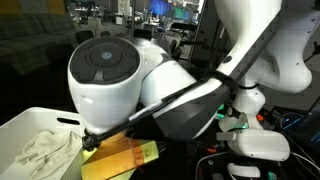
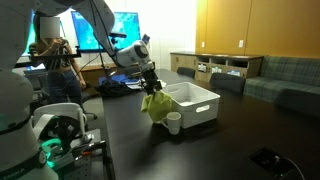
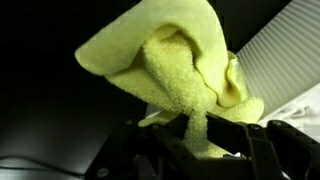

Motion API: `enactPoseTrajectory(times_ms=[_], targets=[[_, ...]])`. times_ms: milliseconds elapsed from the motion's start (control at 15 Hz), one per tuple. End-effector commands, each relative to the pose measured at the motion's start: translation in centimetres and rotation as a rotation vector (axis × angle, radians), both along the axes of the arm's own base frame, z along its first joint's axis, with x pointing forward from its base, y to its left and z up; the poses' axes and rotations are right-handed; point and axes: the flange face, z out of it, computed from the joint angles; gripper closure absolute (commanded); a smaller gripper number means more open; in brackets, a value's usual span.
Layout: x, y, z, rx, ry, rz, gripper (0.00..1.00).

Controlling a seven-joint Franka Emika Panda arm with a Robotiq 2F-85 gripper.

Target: Pick up the towels and put them in the container. Pick up the pen and the small tape and put them in the cup.

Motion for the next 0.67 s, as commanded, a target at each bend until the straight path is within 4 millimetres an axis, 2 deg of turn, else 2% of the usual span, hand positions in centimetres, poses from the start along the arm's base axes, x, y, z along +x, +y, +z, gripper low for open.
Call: enactPoseTrajectory(times_ms=[0, 267, 600], targets=[[-1.3, -1.2, 6.2, -0.070, -0.053, -0.066, 0.97], [-1.4, -1.7, 11.1, -0.129, -0.069, -0.103, 0.97], [-0.8, -0.8, 15.3, -0.192, -0.085, -0.089, 0.97]])
